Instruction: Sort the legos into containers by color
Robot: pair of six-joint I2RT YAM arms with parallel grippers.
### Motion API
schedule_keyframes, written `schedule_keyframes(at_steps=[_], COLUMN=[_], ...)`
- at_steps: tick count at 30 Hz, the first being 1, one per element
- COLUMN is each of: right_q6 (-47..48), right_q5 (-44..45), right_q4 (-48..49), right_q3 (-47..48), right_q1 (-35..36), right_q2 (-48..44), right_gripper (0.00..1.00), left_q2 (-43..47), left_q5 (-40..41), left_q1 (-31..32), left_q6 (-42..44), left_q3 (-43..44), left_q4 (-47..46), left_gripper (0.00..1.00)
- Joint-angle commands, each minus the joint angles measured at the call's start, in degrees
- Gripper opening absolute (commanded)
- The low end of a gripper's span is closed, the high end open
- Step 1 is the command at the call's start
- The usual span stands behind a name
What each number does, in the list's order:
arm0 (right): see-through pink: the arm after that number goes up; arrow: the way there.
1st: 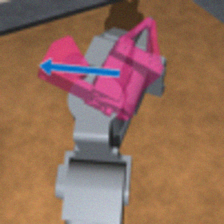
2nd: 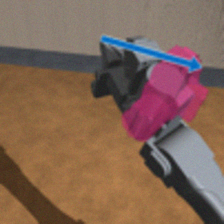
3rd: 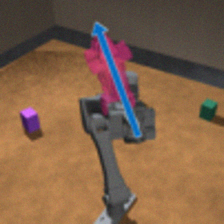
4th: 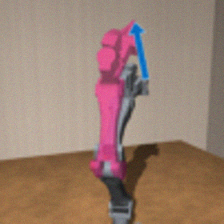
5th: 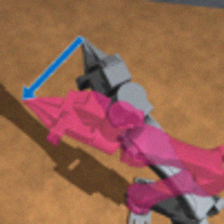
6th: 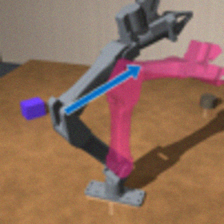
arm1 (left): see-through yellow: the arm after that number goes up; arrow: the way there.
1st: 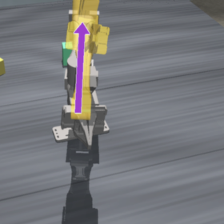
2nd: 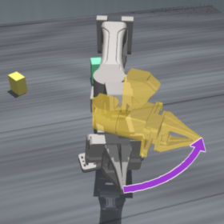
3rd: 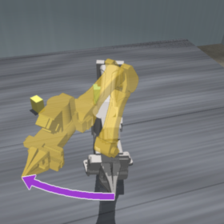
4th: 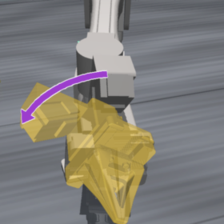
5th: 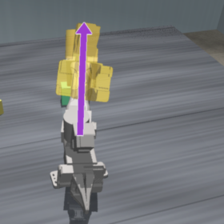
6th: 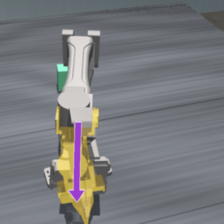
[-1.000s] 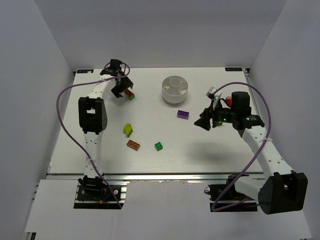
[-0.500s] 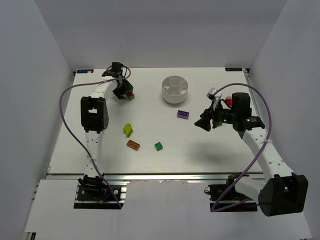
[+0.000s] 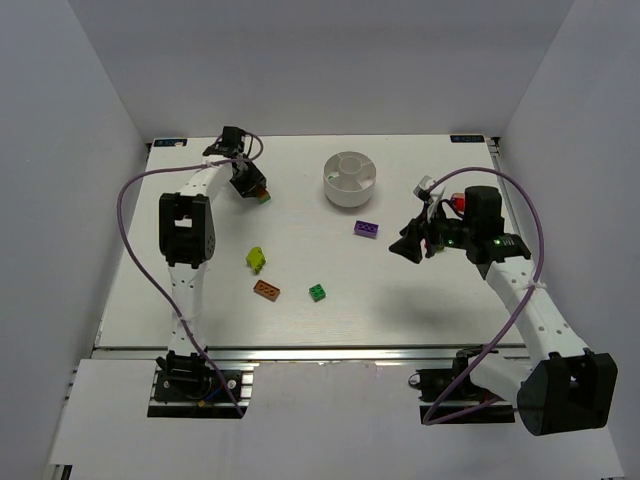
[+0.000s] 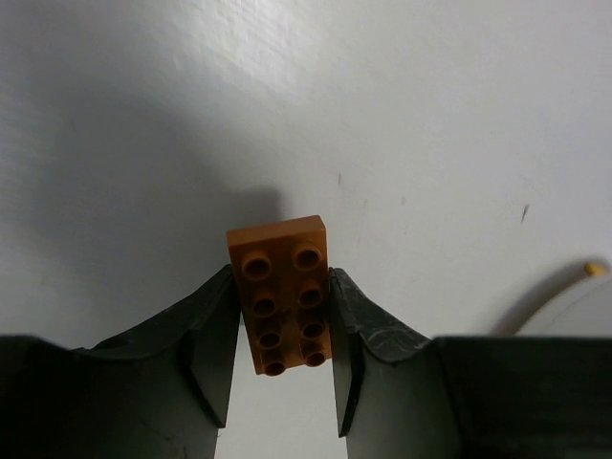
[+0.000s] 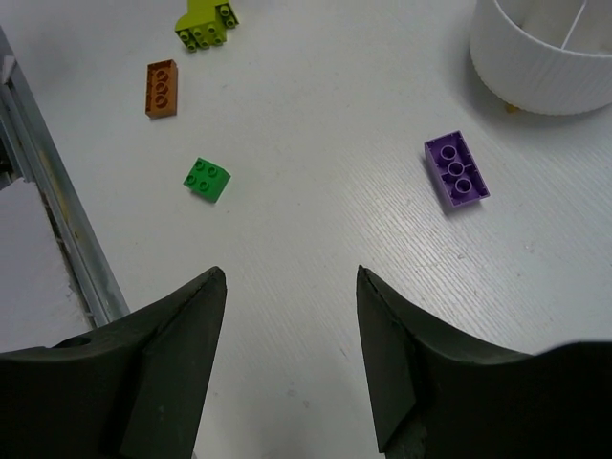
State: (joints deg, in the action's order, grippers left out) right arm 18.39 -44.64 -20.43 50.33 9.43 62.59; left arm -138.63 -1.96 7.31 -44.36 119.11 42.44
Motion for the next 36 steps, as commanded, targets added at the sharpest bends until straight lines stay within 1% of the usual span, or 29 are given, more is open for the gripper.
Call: schedule_keyframes(at_steps=[1, 3, 4, 5, 6, 7, 8, 9, 10, 11, 12, 13, 14, 15, 16, 17, 18, 19, 20, 21, 22, 24, 25, 26, 29, 36], right_q6=[-0.1, -0.7, -1.1, -2.6, -3.4, -4.7, -6.4, -11.5, -14.5, -17.4, -23.3, -25.5, -27.3, -31.5, -33.8, -36.2, -38.5, -43.3, -45.8, -48.0, -51.6, -54.1, -54.9, -57.0, -59.8, -62.4], right_q5=[-3.3, -5.4, -6.0, -6.4, -7.6, -8.6, -9.6, -12.9, -15.0, -16.5, -18.3, -18.9, -19.1, -19.3, -19.4, -19.3, -19.4, -19.7, -20.0, -20.6, -20.9, -20.9, -20.8, -20.9, -21.4, -22.3], right_q4=[0.9, 0.7, 0.5, 0.1, 0.1, 0.4, 1.7, 2.9, 4.3, 5.6, 8.9, 10.5, 11.8, 15.3, 17.2, 19.2, 21.2, 25.8, 28.1, 30.2, 33.8, 36.4, 37.1, 39.6, 42.9, 49.1], right_q3=[-0.1, 0.3, 0.6, 0.8, 1.3, 1.6, 1.7, 1.8, 2.0, 2.1, 2.4, 3.3, 3.7, 4.2, 5.4, 6.0, 6.6, 7.2, 8.3, 8.8, 9.4, 10.9, 11.4, 11.9, 12.7, 14.8], right_q1=[0.1, 0.6, 1.1, 2.3, 3.0, 3.8, 5.3, 5.9, 6.6, 8.1, 9.1, 10.3, 12.4, 13.3, 14.3, 15.7, 16.3, 16.9, 18.0, 18.5, 19.0, 20.5, 21.0, 21.7, 22.8, 25.2], right_q2=[-0.8, 0.1, 0.5, 1.0, 2.0, 2.5, 3.3, 5.0, 6.0, 7.1, 9.1, 10.0, 11.0, 12.7, 13.5, 14.4, 16.1, 16.9, 17.7, 19.3, 20.0, 21.7, 22.2, 22.7, 24.8, 27.7], right_gripper=[0.62, 0.60, 0.60, 0.59, 0.59, 0.59, 0.61, 0.63, 0.65, 0.67, 0.68, 0.68, 0.70, 0.72, 0.73, 0.74, 0.76, 0.76, 0.77, 0.79, 0.80, 0.82, 0.82, 0.82, 0.82, 0.79], left_q2=[8.9, 15.3, 17.9, 20.9, 27.0, 30.0, 32.8, 38.2, 40.8, 43.3, 45.8, 50.5, 52.9, 55.1, 59.0, 60.6, 62.1, 63.5, 66.2, 67.4, 68.7, 71.9, 72.8, 73.6, 75.7, 75.8], left_q5=[-8.6, -12.4, -14.6, -18.7, -21.0, -23.9, -29.3, -31.4, -33.7, -36.5, -37.7, -38.6, -39.5, -40.2, -40.7, -41.1, -41.6, -41.6, -41.5, -41.3, -40.9, -40.2, -40.0, -39.8, -39.7, -39.4], left_q1=[0.3, 0.3, 0.4, 0.5, 0.8, 0.8, 0.8, 0.9, 1.0, 1.2, 2.0, 2.4, 2.9, 4.3, 4.8, 5.5, 6.7, 7.4, 7.8, 8.5, 8.8, 9.4, 9.6, 9.8, 10.4, 11.5], left_q6=[2.8, 3.2, 3.2, 3.1, 2.8, 2.3, 1.1, 0.3, -1.5, -2.4, -3.4, -4.2, -6.2, -7.3, -8.2, -10.6, -11.8, -13.5, -14.3, -15.4, -16.4, -19.4, -20.2, -21.5, -22.3, -23.5], left_q3=[-7.9, -13.5, -20.6, -24.7, -28.8, -36.7, -40.5, -43.9, -50.6, -53.8, -56.5, -59.3, -64.4, -66.7, -68.8, -72.7, -74.4, -76.0, -77.5, -80.7, -82.2, -86.0, -86.8, -87.4, -88.1, -89.1], left_q4=[-5.8, -9.7, -15.4, -18.9, -26.2, -29.5, -32.8, -35.6, -41.4, -44.6, -49.9, -52.5, -55.7, -60.6, -63.3, -66.3, -71.1, -72.9, -75.0, -79.5, -81.6, -85.2, -88.5, -89.4, -90.1, -91.7], left_gripper=[0.10, 0.04, 0.04, 0.04, 0.04, 0.04, 0.04, 0.04, 0.04, 0.04, 0.04, 0.03, 0.03, 0.03, 0.03, 0.03, 0.03, 0.03, 0.03, 0.03, 0.03, 0.03, 0.03, 0.03, 0.03, 0.03])
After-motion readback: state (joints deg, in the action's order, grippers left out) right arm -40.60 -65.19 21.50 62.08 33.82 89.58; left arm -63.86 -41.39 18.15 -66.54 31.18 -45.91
